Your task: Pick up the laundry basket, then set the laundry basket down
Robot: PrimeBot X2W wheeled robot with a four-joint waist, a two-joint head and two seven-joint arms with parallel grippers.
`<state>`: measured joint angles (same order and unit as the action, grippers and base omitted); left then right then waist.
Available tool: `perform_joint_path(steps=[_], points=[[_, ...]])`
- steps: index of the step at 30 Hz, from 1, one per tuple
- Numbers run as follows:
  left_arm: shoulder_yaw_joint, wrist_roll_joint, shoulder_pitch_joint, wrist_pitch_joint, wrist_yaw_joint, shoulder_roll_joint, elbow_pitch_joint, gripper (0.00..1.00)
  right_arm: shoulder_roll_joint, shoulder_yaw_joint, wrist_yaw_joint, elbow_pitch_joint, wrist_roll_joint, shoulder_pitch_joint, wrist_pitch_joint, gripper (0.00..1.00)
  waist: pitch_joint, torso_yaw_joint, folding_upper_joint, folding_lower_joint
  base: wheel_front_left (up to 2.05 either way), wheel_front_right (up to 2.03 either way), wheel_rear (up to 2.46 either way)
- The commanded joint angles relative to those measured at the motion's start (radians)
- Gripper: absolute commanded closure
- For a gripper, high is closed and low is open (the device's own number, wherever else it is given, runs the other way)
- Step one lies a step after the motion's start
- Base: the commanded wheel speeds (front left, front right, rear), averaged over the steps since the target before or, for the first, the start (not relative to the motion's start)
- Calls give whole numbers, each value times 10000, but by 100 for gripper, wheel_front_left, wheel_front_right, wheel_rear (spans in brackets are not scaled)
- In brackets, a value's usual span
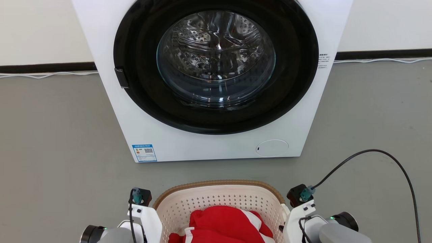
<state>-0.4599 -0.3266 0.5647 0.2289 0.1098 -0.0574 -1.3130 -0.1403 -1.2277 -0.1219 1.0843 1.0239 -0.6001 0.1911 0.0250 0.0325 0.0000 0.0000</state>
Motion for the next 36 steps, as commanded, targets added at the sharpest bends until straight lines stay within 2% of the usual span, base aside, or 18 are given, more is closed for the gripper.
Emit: perform_joint_path(steps=[1, 36], points=[[106, -21, 242, -51, 93, -185, 222, 100, 85, -94, -88, -128, -33, -367, -188, 100, 7, 9, 0, 0, 0, 0, 0], [-284, -330, 464, -77, -53, -358, 222, 100, 91, -497, -88, -121, 323, -529, -412, 100, -221, 25, 0, 0, 0, 0, 0]])
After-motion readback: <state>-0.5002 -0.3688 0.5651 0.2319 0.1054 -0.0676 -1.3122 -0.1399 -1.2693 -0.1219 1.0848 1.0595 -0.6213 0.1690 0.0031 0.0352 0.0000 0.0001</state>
